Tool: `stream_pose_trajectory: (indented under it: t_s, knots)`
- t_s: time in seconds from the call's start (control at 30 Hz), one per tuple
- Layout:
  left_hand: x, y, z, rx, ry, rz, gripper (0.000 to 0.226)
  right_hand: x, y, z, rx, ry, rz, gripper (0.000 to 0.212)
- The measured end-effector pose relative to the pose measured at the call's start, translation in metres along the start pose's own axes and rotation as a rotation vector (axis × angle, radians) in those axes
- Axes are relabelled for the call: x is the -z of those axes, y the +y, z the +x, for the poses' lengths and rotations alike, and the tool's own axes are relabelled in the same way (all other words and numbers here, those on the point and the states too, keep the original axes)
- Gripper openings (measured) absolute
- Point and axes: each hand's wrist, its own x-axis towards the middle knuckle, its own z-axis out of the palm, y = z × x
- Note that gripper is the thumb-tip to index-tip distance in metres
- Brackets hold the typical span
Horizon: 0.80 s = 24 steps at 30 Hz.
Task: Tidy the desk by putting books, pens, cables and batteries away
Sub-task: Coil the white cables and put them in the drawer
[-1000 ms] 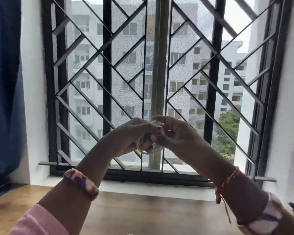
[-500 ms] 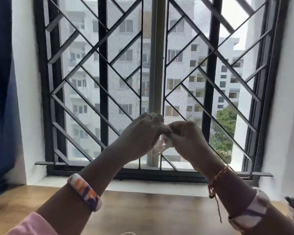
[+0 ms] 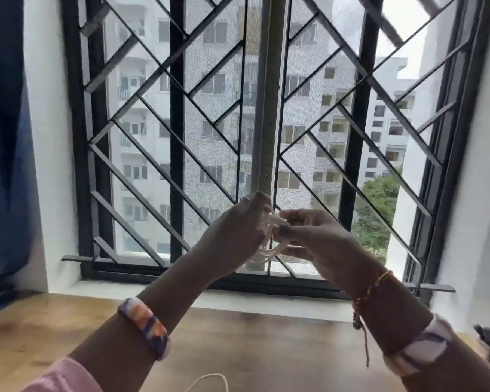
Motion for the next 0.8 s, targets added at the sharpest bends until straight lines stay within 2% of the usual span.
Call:
stream_pose_trajectory:
  t_s: [0.23,0.37,0.5,0.7,0.8]
  knots:
    - [0.012,-0.009,0.006,-0.027,-0.04,-0.081,0.041,0.004,0.004,0.003,0.047,-0.068,0.085,0.022]
    - [0.021,-0.015,0.007,0.022,-0.16,-0.32,0.039,0.006,0.003,0.0,0.091,-0.127,0.096,0.036]
    - [0.022,-0.013,0.004,0.081,-0.253,-0.518,0.035,0.006,0.002,-0.004,0.216,-0.187,0.05,0.031]
    - [0.014,-0.02,-0.001,0.135,-0.321,-0.576,0.027,-0.002,0.014,-0.001,0.369,-0.03,-0.318,0.035]
    - [0.008,-0.015,0.001,0.072,-0.207,-0.393,0.026,-0.007,0.024,0.0,0.489,0.163,-0.562,0.035]
